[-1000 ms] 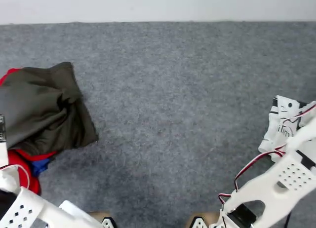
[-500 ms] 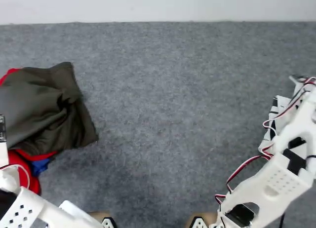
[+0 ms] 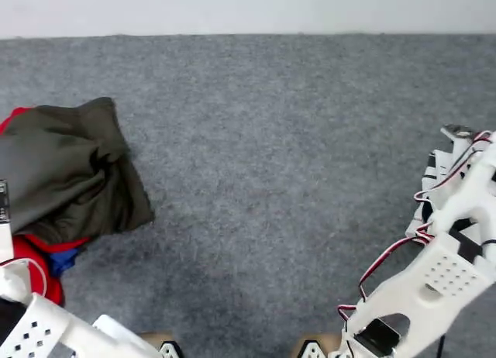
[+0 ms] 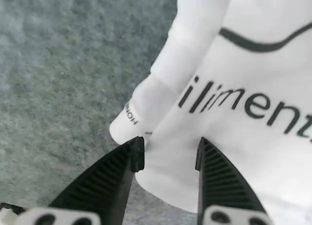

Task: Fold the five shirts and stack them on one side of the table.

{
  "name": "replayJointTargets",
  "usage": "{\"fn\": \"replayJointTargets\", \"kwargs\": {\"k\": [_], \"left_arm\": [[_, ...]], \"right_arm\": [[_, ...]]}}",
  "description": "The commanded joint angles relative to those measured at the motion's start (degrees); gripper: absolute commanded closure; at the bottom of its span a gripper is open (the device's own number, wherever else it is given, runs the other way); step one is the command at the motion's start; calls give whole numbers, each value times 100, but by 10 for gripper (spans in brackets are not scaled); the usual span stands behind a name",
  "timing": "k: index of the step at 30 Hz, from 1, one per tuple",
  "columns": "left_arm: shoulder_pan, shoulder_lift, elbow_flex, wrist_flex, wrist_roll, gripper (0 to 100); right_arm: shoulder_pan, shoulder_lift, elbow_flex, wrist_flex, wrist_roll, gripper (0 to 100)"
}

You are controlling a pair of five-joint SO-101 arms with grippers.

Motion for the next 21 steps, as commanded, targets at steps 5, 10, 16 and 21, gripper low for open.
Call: {"fn": "replayJointTargets", "kwargs": {"k": [5, 10, 16, 21], "left_arm": [[44, -35, -13, -79, -9, 985], [44, -35, -13, -79, -9, 985], [44, -35, -13, -79, -9, 985], [44, -35, -13, -79, -9, 985]], "right_arm": [[75, 189, -35, -374, 114, 898], [75, 154, -53, -497, 114, 979], [57, -101, -545, -84, 105, 991], [-145, -382, -791, 198, 88, 990]]}}
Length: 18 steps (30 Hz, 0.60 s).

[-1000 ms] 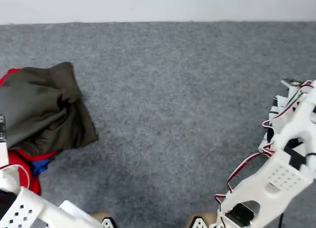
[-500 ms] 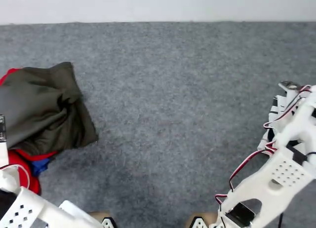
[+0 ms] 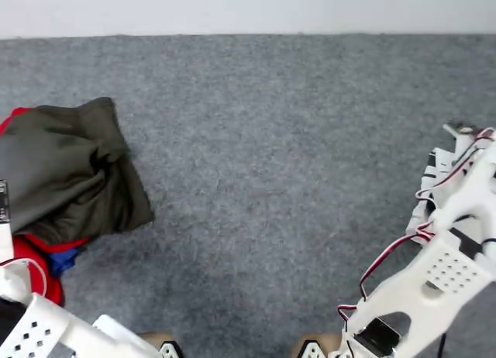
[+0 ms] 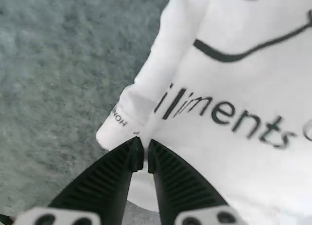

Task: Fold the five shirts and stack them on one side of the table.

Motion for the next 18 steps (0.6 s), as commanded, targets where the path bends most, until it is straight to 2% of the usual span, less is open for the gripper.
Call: {"fn": "replayJointTargets", "kwargs": {"k": [1, 11, 14, 18], "left_arm": [[44, -35, -13, -79, -9, 985], [44, -35, -13, -53, -9, 985], [44, -62, -13, -53, -9, 985], [44, -70, -13, -44, -9, 985]], "right_arm": [[-154, -497, -281, 171, 18, 990], [-462, -251, -281, 224, 0, 974], [-532, -295, -290, 558, -9, 883], [-611, -646, -264, 919, -396, 736]]}}
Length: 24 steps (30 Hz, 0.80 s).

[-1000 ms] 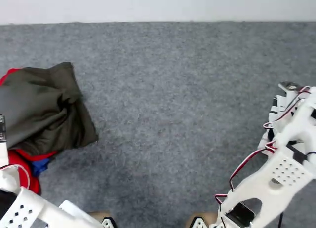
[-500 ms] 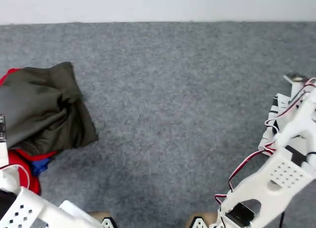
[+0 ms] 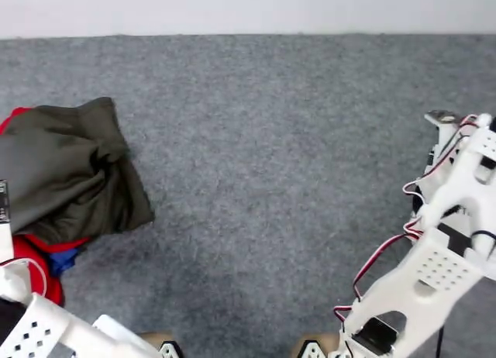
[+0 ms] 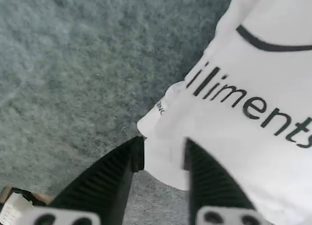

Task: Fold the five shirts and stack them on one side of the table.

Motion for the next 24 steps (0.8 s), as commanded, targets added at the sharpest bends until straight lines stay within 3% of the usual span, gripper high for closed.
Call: {"fn": "replayJointTargets", "kwargs": {"k": [1, 5, 11, 19, 24], "left_arm": [[44, -70, -13, -44, -9, 985], [44, -70, -31, -44, 9, 985], [44, -79, -66, -35, 18, 985], [62, -18, 31, -220, 0, 977], [659, 290, 145, -378, -9, 879]], "right_arm": [[-101, -602, -185, 259, -360, 720], [-207, -1121, -167, 259, -589, 762], [-374, -2088, 624, 259, -949, 997], [-514, -4084, 2602, 259, -1486, 989], [-549, -5411, 3657, 242, -1679, 989]]}}
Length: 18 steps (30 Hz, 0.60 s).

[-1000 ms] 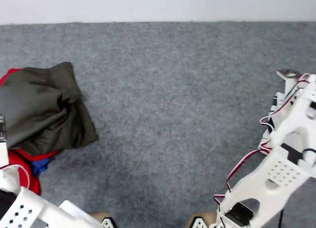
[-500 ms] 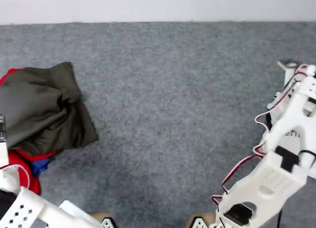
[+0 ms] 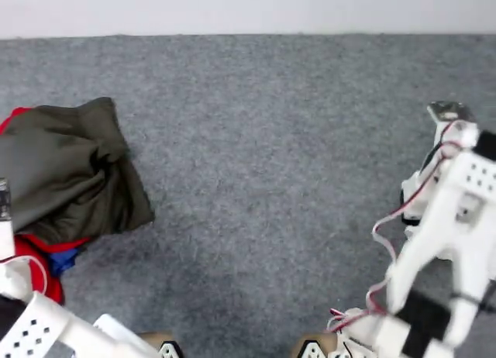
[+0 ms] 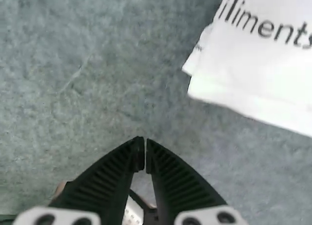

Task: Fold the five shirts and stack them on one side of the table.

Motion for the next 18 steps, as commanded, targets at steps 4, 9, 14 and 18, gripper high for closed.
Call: {"fn": "replayJointTargets", "kwargs": {"k": [4, 9, 14, 18], "left_arm": [[905, 1073, -400, -79, -35, 873], [1521, 2347, -1446, 273, -9, 813], [1855, 3490, -2404, 176, -9, 765], [2092, 4316, -2800, -97, -9, 765]], "right_arm": [[-40, -1297, 1081, 233, -149, 989], [-31, -1675, 1688, 242, -132, 989], [-48, -1859, 2004, 233, -132, 989], [-31, -1947, 2171, 242, -132, 989]]}}
